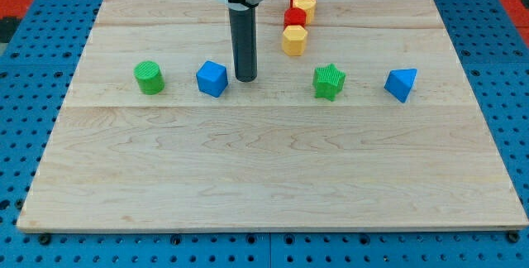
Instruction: Move the green circle to the top left of the blue cube
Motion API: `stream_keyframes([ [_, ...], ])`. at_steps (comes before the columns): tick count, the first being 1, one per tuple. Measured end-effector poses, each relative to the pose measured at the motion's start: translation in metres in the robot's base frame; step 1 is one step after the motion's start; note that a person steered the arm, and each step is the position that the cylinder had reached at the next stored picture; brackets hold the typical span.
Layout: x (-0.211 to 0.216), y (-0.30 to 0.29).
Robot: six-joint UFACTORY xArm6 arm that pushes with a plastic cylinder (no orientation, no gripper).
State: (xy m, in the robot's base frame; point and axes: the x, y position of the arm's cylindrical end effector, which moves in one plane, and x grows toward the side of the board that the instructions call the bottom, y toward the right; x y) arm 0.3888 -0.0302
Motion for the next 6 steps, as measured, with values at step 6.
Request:
stream_keyframes([
  [6,0.047,-0.217],
])
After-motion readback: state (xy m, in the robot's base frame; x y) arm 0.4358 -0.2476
